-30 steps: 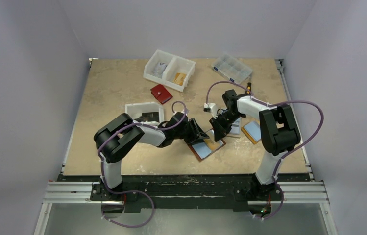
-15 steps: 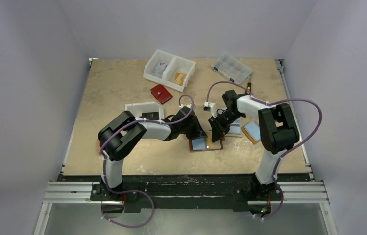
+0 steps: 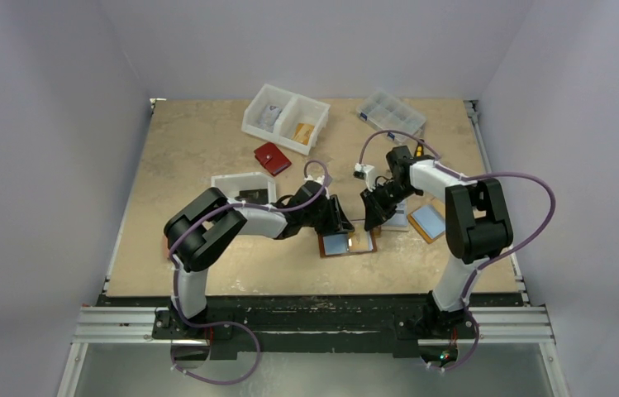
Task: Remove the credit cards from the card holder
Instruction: Remove the credit card from the card holder.
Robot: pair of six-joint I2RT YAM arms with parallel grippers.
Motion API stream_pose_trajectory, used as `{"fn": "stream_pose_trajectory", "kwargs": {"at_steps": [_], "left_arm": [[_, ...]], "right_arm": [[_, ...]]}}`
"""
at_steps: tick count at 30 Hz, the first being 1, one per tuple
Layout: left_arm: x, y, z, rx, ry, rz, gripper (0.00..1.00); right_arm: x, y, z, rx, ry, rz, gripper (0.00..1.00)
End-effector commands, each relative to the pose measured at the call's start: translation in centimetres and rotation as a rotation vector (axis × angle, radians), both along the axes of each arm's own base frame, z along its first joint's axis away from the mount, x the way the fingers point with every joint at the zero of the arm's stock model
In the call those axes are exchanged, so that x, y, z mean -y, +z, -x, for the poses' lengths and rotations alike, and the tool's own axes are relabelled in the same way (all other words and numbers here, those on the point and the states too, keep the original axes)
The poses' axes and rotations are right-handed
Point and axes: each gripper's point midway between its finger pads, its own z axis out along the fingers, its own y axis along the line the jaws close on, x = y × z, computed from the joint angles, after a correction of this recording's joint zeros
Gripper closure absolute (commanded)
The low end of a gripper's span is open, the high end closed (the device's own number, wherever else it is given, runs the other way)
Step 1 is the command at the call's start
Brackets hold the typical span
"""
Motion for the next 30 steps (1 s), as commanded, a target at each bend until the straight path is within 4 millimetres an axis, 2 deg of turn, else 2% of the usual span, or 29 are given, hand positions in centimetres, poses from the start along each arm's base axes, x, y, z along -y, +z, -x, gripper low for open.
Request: {"fn": "stream_pose_trajectory", "kwargs": {"at_steps": [1, 8, 19, 24, 30], "left_arm": [[-0.3, -0.1, 1.2, -0.030, -0.016, 0.013, 0.66], [-0.2, -0.7, 1.8, -0.077, -0.002, 0.036, 0.64], [0.4, -1.4, 2.6, -0.118, -0.009, 0.060, 0.65], [0.1, -2.2, 2.5, -0.134, 0.004, 0.030, 0.74], [0.2, -3.0, 2.5, -0.124, -0.023, -0.015, 0.97]], "right_arm": [[0.6, -0.9, -0.1, -0.014, -0.008, 0.053, 0.83], [0.7, -2.3, 0.3, -0.054, 0.002, 0.085, 0.88], [-0.5, -2.5, 1.0, -0.077, 0.047, 0.067, 0.91], [-0.8, -2.4, 1.2, -0.082, 0.060, 0.056, 0.93], [-1.0, -2.3, 1.2, -0.079, 0.068, 0.048, 0.93]]}}
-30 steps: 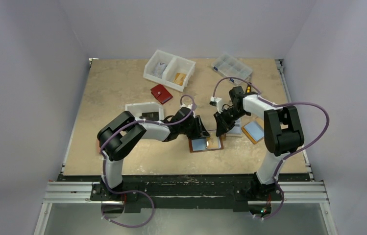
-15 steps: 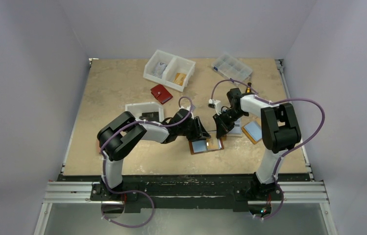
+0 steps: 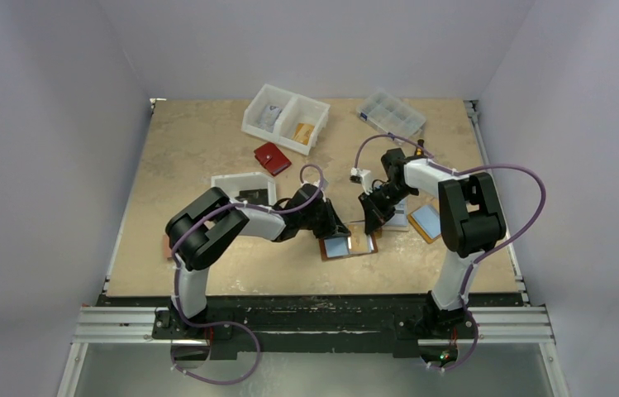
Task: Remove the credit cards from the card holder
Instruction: Remove the credit card from the card holder.
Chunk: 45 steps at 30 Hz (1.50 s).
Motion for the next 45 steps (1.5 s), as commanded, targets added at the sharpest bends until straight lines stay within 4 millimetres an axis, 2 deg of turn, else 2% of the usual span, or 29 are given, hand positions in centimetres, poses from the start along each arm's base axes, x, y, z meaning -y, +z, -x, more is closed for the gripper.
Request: {"fn": "stream_pose_trajectory", "kwargs": {"at_steps": [1, 3, 7, 10, 21, 30, 31, 34, 38, 41, 45], "left_arm": [[0.2, -2.5, 1.6, -0.026, -0.072, -0.077, 1.00], [0.0, -2.6, 1.7, -0.006, -0.094, -0.098, 1.00], [-1.0, -2.6, 2.0, 0.033, -0.124, -0.145, 1.00], [-1.7, -2.0, 2.1, 0.063, -0.140, -0.163, 1.00], [-3.8, -0.9, 2.1, 0.070, -0.129, -0.161, 1.00], [-4.4, -0.1, 2.5, 0.024, -0.090, -0.067, 1.00], [-4.2, 0.1, 2.5, 0.018, -0.085, -0.038, 0.98], [-3.7, 0.4, 2.6, -0.012, -0.069, 0.013, 0.80], [-3.4, 0.4, 2.8, -0.037, -0.051, 0.057, 0.65], [-3.3, 0.4, 3.0, -0.052, -0.042, 0.081, 0.60], [-2.9, 0.6, 3.0, -0.074, -0.018, 0.140, 0.60]], "right_arm": [[-1.0, -0.6, 0.6, -0.014, 0.043, -0.015, 0.93], [-1.0, -0.6, 0.5, -0.013, 0.039, -0.015, 0.89], [-0.2, -1.3, 0.2, 0.010, 0.022, 0.037, 0.76], [0.2, -1.5, 0.0, 0.028, 0.006, 0.065, 0.72], [1.7, -2.9, 0.1, 0.024, -0.003, 0.157, 0.72], [1.7, -2.8, 0.1, 0.029, 0.000, 0.157, 0.71], [1.7, -2.7, 0.1, 0.030, 0.000, 0.155, 0.71], [1.6, -2.6, 0.1, 0.031, 0.001, 0.150, 0.71], [1.6, -2.5, 0.1, 0.033, 0.001, 0.148, 0.71], [1.5, -2.5, 0.2, 0.031, 0.003, 0.146, 0.71], [1.5, -2.6, 0.2, 0.026, 0.005, 0.146, 0.71]]}}
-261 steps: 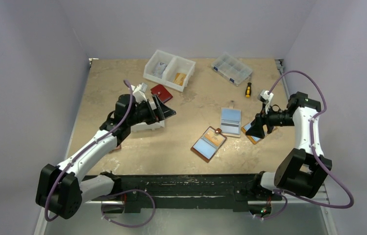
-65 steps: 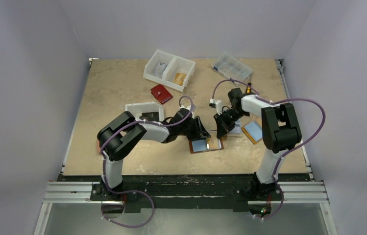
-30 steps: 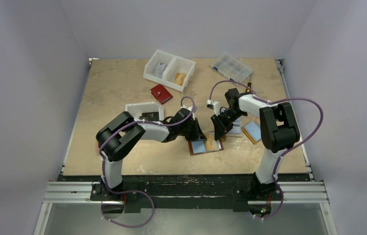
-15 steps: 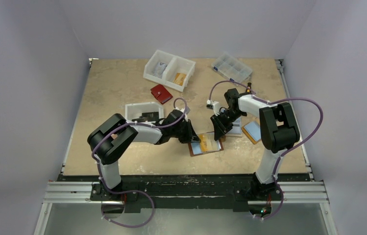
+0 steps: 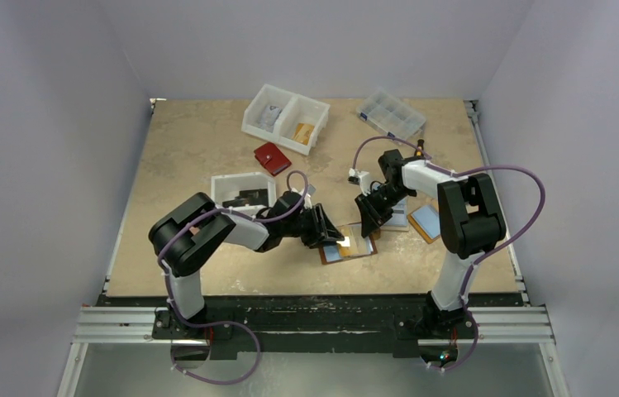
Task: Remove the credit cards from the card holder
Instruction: Remove the credit card from the card holder.
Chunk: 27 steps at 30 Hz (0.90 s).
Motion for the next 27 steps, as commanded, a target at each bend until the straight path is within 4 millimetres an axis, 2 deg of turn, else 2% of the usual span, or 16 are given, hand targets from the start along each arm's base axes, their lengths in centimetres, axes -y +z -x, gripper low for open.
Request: {"fn": "stream_pose_trajectory", "kwargs": {"at_steps": [1, 6, 11, 14, 17, 27], "left_arm": [[0.2, -0.7, 0.5, -0.063, 0.025, 0.054, 0.61], [0.8, -0.9, 0.2, -0.087, 0.048, 0.077, 0.74], [1.0, -1.5, 0.0, -0.090, 0.041, 0.060, 1.00], [0.9, -1.6, 0.1, -0.077, 0.031, 0.056, 1.00], [0.5, -0.7, -0.1, -0.014, 0.010, 0.049, 1.00], [-4.5, 0.3, -0.4, 0.164, -0.078, -0.200, 1.00]], "right_arm": [[1.7, -2.5, -0.4, 0.052, 0.039, 0.115, 0.72], [1.7, -2.6, -0.3, 0.049, 0.041, 0.117, 0.74], [1.7, -2.7, -0.4, 0.049, 0.043, 0.119, 0.75], [1.7, -2.7, -0.3, 0.050, 0.043, 0.120, 0.75], [1.7, -2.7, -0.4, 0.054, 0.044, 0.123, 0.75], [1.4, -2.4, -0.4, 0.065, 0.050, 0.100, 0.71]]}}
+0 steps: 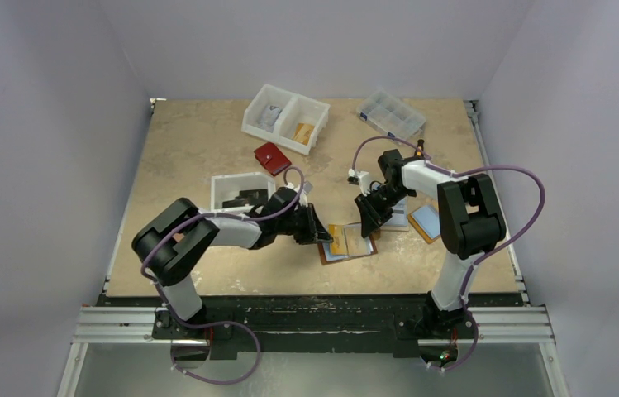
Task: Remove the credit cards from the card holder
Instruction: Remove the credit card from the card holder, then place the credit card in the storage box.
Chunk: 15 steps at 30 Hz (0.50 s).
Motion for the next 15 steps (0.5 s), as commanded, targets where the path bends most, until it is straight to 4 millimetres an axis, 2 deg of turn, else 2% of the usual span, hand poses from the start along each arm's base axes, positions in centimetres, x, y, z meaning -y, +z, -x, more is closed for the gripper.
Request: {"fn": "stream_pose_trajectory", "kwargs": {"at_steps": [1, 6, 15], "left_arm": [[-3.1, 0.1, -0.4, 0.099, -0.039, -0.149, 1.00], [-4.8, 2.3, -0.7, 0.173, -0.025, -0.155, 1.00], [-6.5, 7.5, -2.7, 0.280, 0.031, -0.111, 1.00]], "right_arm": [[1.3, -2.1, -0.3, 0.062, 0.049, 0.084, 0.70], [0.4, -0.4, -0.1, 0.096, 0.080, 0.012, 0.64], [-1.3, 4.6, 1.5, 0.180, 0.223, -0.176, 0.55]]}}
